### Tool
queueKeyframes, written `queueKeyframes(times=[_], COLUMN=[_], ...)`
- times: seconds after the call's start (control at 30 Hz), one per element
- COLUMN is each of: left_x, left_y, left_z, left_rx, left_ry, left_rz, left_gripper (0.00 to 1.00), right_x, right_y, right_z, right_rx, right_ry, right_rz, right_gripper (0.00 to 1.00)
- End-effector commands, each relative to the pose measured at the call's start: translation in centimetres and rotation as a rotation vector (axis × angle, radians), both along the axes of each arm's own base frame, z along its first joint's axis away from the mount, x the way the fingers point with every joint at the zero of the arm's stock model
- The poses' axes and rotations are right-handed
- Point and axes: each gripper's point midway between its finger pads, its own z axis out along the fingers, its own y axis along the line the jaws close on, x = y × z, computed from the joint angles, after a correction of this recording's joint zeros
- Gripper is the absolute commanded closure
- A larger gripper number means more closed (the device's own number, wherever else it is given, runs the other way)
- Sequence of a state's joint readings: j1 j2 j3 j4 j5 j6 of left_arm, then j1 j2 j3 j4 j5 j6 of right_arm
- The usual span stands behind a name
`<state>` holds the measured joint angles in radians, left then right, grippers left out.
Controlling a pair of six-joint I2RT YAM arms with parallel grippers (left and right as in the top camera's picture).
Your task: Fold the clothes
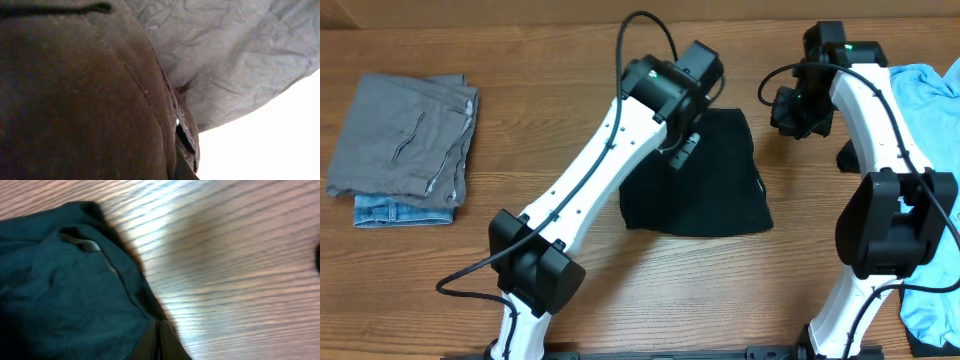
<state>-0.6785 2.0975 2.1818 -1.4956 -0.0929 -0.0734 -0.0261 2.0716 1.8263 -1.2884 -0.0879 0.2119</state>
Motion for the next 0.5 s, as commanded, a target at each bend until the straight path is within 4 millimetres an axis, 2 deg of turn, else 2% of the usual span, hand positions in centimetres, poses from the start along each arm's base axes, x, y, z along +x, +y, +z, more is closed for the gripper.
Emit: queueKeyframes(times=[0.0, 0.2, 0.47], left_x=[-0.4, -1.0, -1.1], left_y=[-1.2, -2.5, -5.2], left_z=[-2.0, -4.3, -4.4], left_rx=[0.017, 0.029, -0.045], left_ry=[0.041, 0.095, 0.076], left_rz=[-0.047, -0.084, -0.119], left_gripper=[0.92, 0.95, 0.96], right_x=[-0.2, -0.1, -0.1], right_y=[-0.7, -0.7, -0.7], right_z=[-0.4, -0.4, -0.4], right_rx=[-0.005, -0.005, -0.005], right_ry=[0.012, 0.009, 0.009], right_rz=[-0.011, -0.011, -0.011], right_gripper=[0.96, 0.96, 0.96])
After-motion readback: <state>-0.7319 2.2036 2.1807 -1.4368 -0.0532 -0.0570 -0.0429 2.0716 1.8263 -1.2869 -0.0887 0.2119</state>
